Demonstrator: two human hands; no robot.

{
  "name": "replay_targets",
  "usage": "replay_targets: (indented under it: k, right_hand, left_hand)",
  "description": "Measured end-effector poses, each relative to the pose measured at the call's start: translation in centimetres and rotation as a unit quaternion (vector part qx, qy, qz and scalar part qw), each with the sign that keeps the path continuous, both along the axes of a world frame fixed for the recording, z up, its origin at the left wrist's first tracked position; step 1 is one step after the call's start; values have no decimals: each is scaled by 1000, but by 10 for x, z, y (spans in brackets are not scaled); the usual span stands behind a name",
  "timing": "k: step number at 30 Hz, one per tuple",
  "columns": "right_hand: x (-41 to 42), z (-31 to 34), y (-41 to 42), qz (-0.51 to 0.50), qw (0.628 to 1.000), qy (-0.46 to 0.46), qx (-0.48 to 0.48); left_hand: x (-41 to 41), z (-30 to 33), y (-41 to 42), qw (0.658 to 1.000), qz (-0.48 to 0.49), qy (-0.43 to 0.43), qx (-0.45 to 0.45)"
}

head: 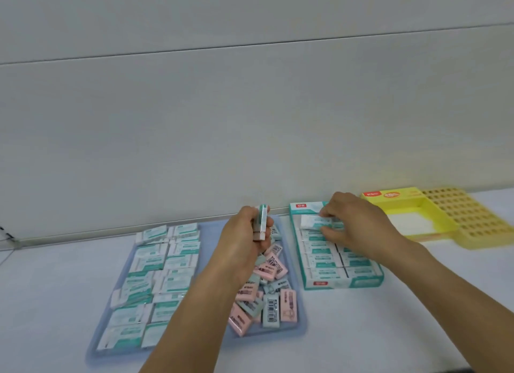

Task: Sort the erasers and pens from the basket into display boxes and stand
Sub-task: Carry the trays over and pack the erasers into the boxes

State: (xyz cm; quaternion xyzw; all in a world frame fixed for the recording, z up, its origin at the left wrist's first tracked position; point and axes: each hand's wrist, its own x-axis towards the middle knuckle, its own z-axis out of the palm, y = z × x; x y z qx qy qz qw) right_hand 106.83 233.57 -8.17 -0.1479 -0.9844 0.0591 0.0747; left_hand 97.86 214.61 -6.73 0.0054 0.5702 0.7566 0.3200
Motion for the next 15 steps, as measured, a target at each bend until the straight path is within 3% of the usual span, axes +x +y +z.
replay_targets:
  k: [5, 12, 15]
  right_hand:
    - [-8, -11, -4, 18, 1000, -10, 6]
    - [-7, -16, -5, 25, 998, 15, 51]
    - [-4, -8, -10, 43, 991, 130, -13]
  left_hand:
    - [4, -1, -9, 999, -22, 47, -6]
    - [8, -1, -13, 998, -14, 45, 51]
    - [8, -1, -11, 993, -38, 114, -4]
